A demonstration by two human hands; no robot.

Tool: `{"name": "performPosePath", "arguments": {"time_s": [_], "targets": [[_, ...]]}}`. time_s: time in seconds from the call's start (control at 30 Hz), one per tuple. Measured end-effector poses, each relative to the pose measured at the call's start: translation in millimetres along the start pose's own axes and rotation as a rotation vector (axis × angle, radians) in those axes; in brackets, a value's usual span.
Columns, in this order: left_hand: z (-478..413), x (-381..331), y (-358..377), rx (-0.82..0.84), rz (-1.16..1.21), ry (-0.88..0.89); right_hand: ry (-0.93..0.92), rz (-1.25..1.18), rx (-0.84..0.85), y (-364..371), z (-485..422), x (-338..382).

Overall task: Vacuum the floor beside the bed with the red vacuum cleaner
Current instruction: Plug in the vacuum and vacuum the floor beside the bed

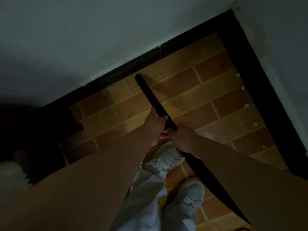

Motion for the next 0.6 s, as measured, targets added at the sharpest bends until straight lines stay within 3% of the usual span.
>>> {"name": "performPosePath", "arguments": {"time_s": [0.13, 0.33, 0.47, 0.6], "targets": [[7, 5, -12, 0.023, 0.013, -0.033, 0.006, -0.032, 0.067, 21, -6, -2], [0, 22, -35, -0.015, 0.038, -0.023, -0.04, 0.105, 0.028, 37, -9, 3], [0, 27, -43, -0.012, 0.061, -0.031, 0.001, 0.057, 0.053, 46, -6, 5], [3, 22, -40, 0.011, 0.037, -0.032, -0.051, 0.158, -0.096, 40, -6, 5]]}}
Point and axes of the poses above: each hand's wrist, its own z-axis away from the middle knuckle, its own y-axis out of the palm, x = y × z, the point moved 9 cm from there along -z, towards the middle knuckle, and after that the axes turned 10 degrees about y, right-handed, at the moved point
